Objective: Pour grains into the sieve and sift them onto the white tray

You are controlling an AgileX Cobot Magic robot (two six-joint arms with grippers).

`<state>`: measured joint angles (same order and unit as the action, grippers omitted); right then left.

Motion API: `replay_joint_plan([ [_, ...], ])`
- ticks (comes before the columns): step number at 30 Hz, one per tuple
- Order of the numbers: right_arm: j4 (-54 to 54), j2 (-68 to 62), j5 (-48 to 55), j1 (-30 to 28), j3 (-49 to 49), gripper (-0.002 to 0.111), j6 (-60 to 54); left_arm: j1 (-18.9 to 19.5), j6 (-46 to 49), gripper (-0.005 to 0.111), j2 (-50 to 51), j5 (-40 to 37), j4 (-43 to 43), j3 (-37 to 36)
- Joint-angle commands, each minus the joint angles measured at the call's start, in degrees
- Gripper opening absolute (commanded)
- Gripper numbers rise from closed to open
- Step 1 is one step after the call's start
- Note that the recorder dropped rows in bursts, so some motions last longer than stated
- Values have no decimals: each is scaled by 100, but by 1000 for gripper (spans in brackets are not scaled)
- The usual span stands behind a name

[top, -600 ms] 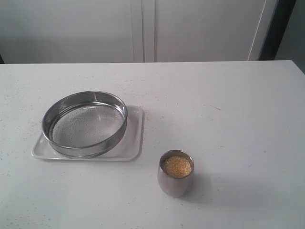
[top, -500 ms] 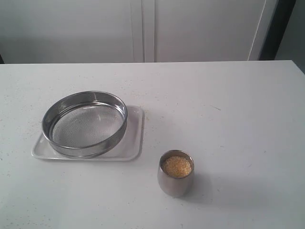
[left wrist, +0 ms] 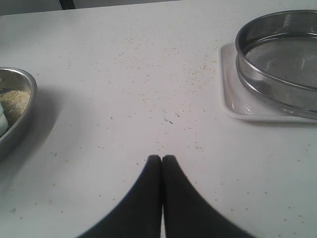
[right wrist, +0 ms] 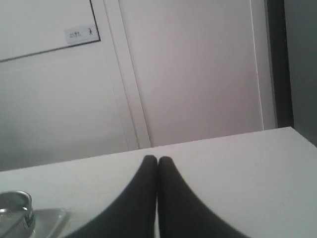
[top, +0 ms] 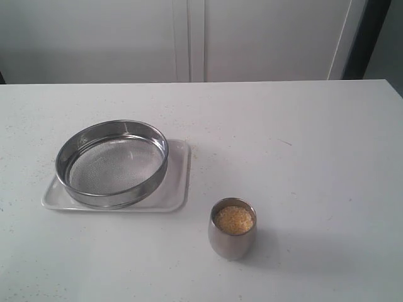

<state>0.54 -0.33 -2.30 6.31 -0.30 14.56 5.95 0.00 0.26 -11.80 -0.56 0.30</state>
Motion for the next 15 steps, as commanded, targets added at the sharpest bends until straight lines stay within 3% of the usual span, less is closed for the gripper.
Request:
replay_joint_plan([
  [1,13,33,-636,-11,30,0,237,-44,0,0,-26,24,-62,-30],
  [8,-203,33,-1817,-11,30,0,222,-44,0,0,-26,24,-62,-30],
  [15,-425,33,-1843,-11,-192,0,222,-44,0,0,-26,24,-62,-30],
])
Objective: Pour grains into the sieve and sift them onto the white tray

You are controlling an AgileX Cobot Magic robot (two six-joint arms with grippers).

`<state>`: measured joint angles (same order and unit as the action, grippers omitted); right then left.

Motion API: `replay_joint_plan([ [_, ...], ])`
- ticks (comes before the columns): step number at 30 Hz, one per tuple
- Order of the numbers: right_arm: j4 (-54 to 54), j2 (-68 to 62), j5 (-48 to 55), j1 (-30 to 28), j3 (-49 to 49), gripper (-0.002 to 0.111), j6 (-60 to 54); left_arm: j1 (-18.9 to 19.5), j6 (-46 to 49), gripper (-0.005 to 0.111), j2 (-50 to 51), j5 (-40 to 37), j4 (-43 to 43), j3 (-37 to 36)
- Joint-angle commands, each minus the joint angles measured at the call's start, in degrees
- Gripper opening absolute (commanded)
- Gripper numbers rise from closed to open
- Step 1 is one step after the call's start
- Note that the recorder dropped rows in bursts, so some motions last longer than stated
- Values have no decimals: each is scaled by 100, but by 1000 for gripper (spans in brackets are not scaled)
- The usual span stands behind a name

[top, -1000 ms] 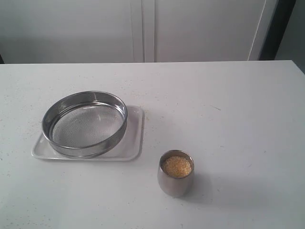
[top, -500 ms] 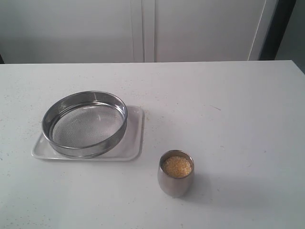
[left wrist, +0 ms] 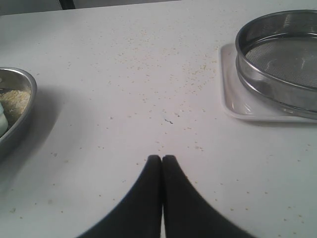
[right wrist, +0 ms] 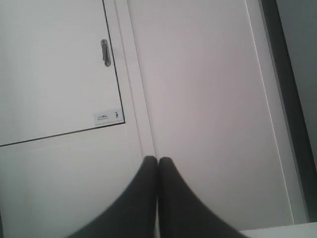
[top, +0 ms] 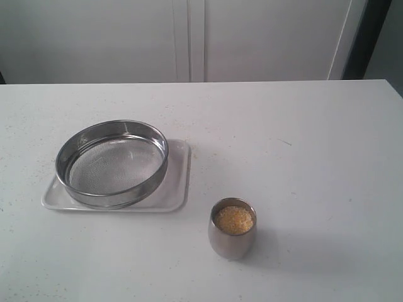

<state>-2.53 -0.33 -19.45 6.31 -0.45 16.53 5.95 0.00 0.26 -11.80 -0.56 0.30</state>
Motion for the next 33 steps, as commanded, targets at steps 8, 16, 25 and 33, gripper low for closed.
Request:
replay_joint_plan([
  [8,-215,-656,-128,-11,-737,0,26,-44,0,0,-26,24,-62,-30],
  [16,-418,-1760,-166,-11,-1231,0,26,-44,0,0,-26,24,-62,-30],
  [25,-1281,-2753,-698,-11,-1450,0,633,-44,0,0,-26,24,-62,-30],
  [33,-2929,-3521,-1726,-11,-1450,0,1793,-44,0,0,-26,24,-62,-30],
])
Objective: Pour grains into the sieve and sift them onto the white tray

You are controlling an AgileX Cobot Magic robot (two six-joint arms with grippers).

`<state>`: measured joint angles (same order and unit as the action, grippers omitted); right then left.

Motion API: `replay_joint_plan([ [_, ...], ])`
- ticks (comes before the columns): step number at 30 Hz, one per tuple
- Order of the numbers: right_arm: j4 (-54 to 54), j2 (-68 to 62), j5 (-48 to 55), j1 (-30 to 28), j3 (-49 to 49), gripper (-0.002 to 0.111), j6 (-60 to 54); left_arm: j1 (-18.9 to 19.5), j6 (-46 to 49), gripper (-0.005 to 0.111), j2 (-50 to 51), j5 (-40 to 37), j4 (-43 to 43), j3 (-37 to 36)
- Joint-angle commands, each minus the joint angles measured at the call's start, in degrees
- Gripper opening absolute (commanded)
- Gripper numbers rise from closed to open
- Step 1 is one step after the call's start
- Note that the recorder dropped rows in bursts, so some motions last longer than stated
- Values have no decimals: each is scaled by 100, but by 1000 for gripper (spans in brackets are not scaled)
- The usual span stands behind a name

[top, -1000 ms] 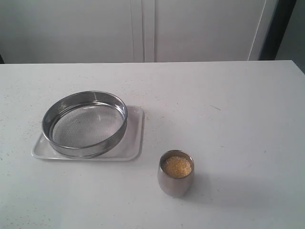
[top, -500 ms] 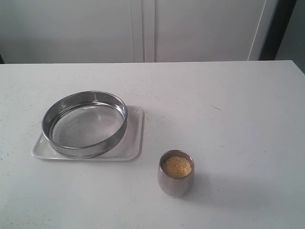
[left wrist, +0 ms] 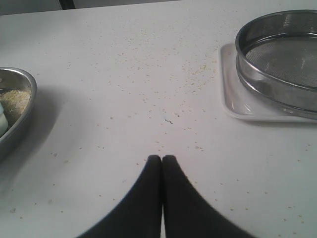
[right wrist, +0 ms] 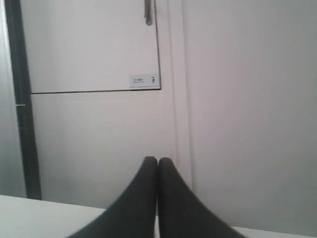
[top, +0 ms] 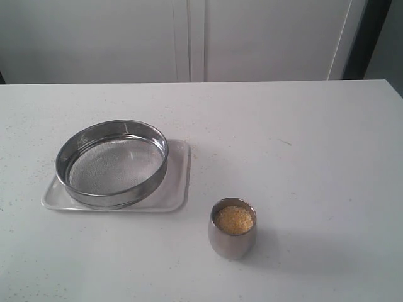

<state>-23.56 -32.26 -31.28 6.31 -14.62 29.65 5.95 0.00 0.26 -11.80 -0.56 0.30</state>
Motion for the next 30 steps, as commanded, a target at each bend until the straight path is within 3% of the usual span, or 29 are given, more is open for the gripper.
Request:
replay_joint_plan([
  [1,-956,-414,-640,-11,-33,0,545,-44,0,0,-26,24,-62,-30],
  [12,-3034,-1976,-2094,-11,-369,0,1567,-44,0,0,-26,24,-62,-30],
  [23,-3700,-3023,-3218,-11,-552,0,1578,-44,0,0,-26,24,-62,-30],
  [26,-3711,-3186,-3276,-11,-552,9,1473,-44,0,0,-26,24,-62,-30],
  [30,-3711,-3335,-3406,-11,-552,39,1253,-44,0,0,-26,24,-62,-30],
])
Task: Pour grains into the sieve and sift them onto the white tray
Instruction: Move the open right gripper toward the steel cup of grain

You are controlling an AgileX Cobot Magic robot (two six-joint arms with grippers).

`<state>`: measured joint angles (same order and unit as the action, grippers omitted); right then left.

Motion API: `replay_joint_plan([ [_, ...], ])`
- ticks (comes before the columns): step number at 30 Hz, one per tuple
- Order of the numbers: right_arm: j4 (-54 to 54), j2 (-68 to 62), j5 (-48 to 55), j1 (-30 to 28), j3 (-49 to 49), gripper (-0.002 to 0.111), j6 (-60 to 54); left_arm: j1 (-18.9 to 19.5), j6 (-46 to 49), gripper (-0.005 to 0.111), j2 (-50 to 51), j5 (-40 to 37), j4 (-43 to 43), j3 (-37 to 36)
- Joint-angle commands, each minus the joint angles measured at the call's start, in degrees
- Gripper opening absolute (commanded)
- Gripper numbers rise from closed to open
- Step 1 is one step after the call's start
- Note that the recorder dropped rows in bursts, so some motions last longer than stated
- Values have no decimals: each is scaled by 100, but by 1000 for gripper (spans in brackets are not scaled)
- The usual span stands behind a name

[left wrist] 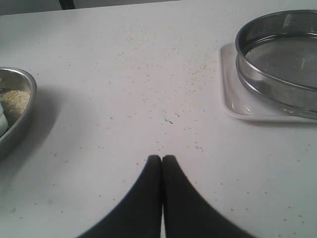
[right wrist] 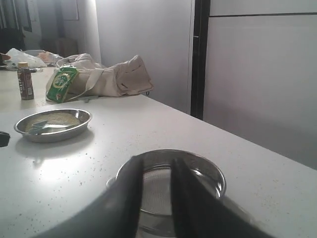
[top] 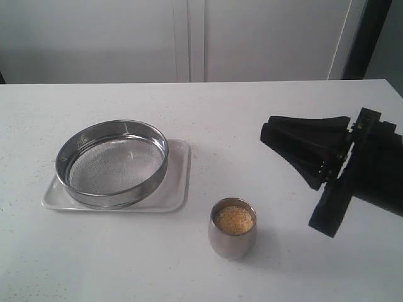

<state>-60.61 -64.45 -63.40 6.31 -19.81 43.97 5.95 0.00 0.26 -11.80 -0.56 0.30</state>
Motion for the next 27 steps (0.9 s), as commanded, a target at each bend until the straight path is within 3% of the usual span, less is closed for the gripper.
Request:
replay_joint_plan([
  [1,-6,-128,-223,-11,-33,48,-179,-44,0,0,-26,24,-62,-30],
  [5,176,-165,-224,-11,-33,82,-179,-44,0,0,-26,24,-62,-30],
  [8,273,-176,-224,-11,-33,94,-179,-44,0,0,-26,24,-62,-30],
  [27,317,-1150,-269,-1,-223,95,-820,-44,0,0,-26,24,-62,-30],
])
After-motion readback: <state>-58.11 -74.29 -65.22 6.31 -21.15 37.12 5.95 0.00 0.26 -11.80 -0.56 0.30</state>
